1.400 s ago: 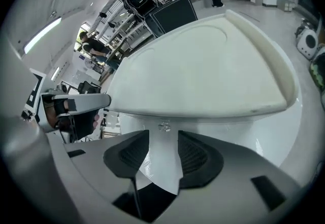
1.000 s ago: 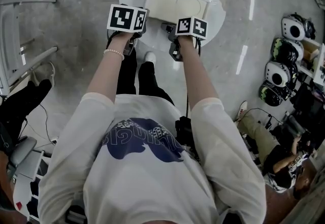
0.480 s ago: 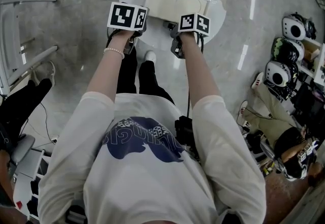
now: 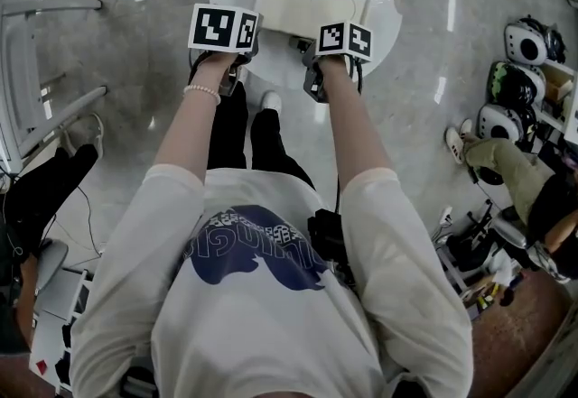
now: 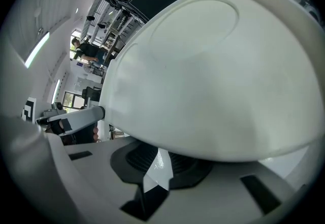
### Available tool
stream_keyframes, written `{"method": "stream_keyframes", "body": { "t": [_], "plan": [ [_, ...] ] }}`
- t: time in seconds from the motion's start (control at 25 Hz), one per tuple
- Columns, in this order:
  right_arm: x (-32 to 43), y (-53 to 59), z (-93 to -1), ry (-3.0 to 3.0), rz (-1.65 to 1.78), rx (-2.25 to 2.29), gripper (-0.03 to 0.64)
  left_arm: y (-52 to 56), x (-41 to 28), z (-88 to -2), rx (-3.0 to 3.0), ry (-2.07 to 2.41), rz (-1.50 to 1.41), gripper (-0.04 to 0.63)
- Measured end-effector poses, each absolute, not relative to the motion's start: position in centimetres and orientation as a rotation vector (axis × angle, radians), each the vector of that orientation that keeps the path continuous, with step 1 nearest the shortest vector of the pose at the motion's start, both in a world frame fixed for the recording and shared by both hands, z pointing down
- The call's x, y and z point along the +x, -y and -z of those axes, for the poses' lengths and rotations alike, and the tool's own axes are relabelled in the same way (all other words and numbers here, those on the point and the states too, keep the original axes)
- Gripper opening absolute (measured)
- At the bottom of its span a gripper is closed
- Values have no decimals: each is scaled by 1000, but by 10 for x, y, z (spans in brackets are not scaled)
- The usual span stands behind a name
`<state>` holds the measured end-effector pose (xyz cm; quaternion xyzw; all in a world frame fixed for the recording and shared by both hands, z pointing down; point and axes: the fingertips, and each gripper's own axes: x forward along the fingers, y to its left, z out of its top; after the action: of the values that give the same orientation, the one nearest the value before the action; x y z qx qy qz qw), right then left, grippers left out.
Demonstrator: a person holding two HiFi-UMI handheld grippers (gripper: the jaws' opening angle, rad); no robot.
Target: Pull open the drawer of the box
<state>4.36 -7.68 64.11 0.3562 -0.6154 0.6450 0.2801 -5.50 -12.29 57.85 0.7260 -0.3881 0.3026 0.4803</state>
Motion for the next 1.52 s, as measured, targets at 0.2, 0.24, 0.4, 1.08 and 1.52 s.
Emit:
{"method": "stream_keyframes", "body": {
  "t": [0.2,0.24,0.4,1.08,1.52],
  "plan": [
    [42,76,-644,1652,-1742,980,55,123,-58,-582,1763,954,-735,81],
    [41,76,-644,1652,-1744,988,55,123,-59,-582,1760,956,-734,81],
    [43,76,-641,1655,-1750,1006,55,122,-57,-579,1753,965,-729,80],
    [35,55,-644,1654,-1762,995,54,121,-63,-583,1732,976,-712,78],
    [32,49,-644,1651,-1760,999,54,123,-66,-583,1726,977,-711,77]
  ]
}}
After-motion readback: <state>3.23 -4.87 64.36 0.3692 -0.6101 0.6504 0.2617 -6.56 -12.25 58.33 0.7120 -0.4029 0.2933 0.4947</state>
